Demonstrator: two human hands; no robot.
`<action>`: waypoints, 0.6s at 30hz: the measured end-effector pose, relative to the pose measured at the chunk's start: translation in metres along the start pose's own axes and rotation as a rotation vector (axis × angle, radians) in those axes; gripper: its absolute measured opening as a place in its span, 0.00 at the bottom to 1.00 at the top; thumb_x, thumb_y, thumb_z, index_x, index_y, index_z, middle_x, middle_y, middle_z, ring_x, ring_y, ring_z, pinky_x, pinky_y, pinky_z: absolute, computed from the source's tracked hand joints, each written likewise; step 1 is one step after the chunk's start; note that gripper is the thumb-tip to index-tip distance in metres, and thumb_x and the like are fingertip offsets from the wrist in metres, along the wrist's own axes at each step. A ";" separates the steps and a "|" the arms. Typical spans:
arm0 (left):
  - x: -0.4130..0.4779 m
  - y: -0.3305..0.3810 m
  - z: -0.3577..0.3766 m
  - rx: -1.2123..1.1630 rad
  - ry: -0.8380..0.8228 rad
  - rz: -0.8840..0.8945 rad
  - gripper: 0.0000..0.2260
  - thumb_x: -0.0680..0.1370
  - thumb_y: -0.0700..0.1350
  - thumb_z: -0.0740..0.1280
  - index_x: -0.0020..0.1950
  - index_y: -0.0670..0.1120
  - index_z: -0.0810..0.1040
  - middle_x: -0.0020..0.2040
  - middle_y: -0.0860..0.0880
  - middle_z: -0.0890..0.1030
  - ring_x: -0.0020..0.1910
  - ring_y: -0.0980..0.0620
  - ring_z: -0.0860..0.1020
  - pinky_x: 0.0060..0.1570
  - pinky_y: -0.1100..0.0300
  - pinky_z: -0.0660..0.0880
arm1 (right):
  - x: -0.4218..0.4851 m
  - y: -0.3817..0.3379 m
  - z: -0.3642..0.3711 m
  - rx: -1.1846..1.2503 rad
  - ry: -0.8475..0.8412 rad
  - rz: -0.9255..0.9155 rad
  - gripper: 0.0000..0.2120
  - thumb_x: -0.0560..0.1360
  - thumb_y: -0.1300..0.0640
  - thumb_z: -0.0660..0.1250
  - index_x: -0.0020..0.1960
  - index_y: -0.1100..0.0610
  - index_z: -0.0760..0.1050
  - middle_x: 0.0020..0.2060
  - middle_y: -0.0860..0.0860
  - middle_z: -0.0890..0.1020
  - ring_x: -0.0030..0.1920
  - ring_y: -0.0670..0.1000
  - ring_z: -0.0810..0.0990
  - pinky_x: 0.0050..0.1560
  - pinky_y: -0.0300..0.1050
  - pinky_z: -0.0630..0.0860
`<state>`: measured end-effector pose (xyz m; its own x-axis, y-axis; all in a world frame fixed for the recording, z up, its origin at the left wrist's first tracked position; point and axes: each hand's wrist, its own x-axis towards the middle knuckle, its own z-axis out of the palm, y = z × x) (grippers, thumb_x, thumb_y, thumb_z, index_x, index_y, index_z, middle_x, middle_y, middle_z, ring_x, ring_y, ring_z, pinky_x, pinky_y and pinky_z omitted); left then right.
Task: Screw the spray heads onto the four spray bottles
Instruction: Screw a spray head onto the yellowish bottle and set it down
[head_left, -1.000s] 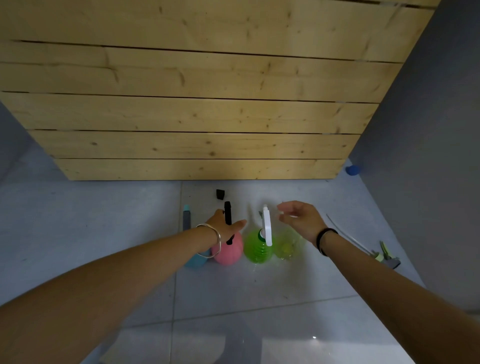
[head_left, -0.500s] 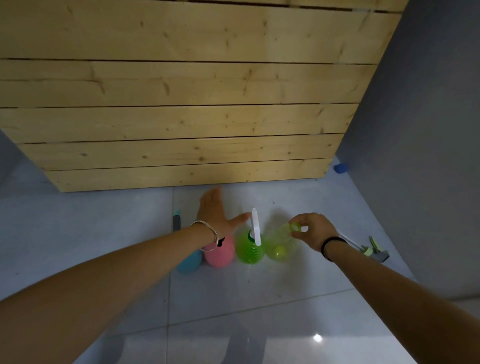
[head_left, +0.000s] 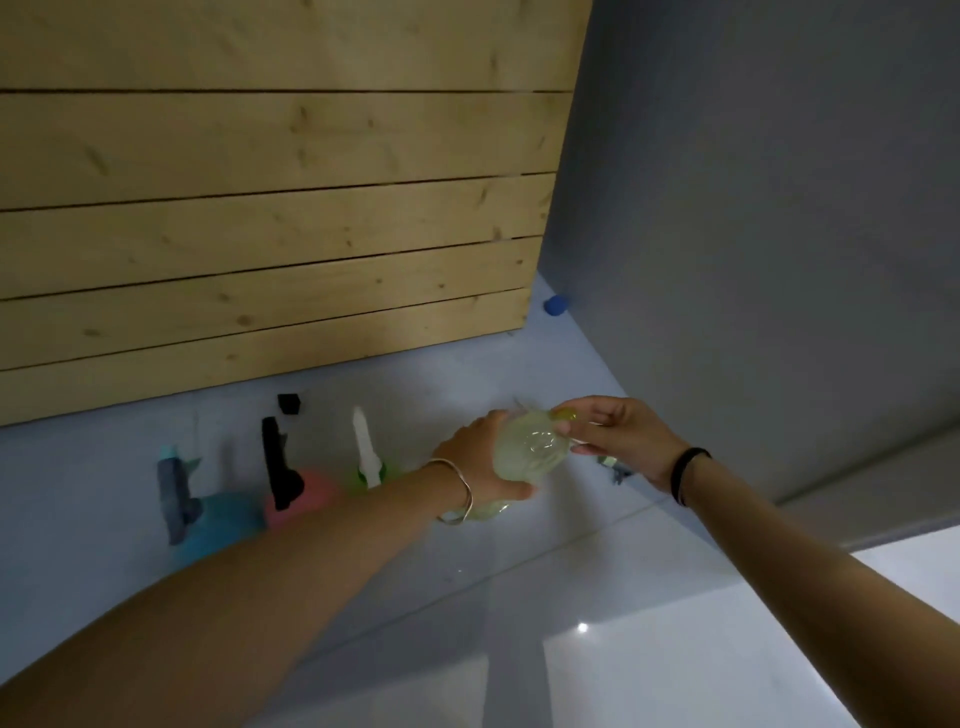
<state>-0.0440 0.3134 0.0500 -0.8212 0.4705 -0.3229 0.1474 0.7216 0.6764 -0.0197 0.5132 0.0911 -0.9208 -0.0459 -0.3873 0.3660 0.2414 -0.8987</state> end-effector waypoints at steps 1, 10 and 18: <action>0.005 0.000 0.006 0.016 -0.018 -0.014 0.41 0.61 0.59 0.76 0.69 0.51 0.63 0.67 0.50 0.72 0.65 0.47 0.72 0.63 0.50 0.71 | -0.001 0.008 -0.005 0.013 0.004 0.028 0.08 0.71 0.57 0.73 0.50 0.52 0.83 0.45 0.48 0.86 0.49 0.46 0.84 0.55 0.40 0.80; 0.046 -0.017 0.050 -0.016 -0.049 -0.084 0.37 0.62 0.58 0.77 0.65 0.47 0.67 0.62 0.49 0.75 0.61 0.48 0.75 0.61 0.53 0.71 | 0.015 0.120 -0.059 0.024 0.496 0.316 0.16 0.73 0.49 0.70 0.54 0.58 0.79 0.59 0.60 0.79 0.64 0.61 0.74 0.62 0.53 0.71; 0.072 -0.038 0.070 -0.045 -0.031 -0.087 0.39 0.61 0.58 0.78 0.67 0.50 0.66 0.63 0.52 0.74 0.62 0.51 0.74 0.63 0.56 0.70 | 0.069 0.166 -0.065 -0.107 0.562 0.558 0.49 0.66 0.39 0.73 0.75 0.62 0.57 0.73 0.61 0.63 0.71 0.63 0.66 0.68 0.56 0.65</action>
<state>-0.0701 0.3549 -0.0449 -0.8121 0.4228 -0.4020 0.0504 0.7373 0.6737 -0.0309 0.6129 -0.0718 -0.5465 0.5973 -0.5870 0.8039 0.1779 -0.5675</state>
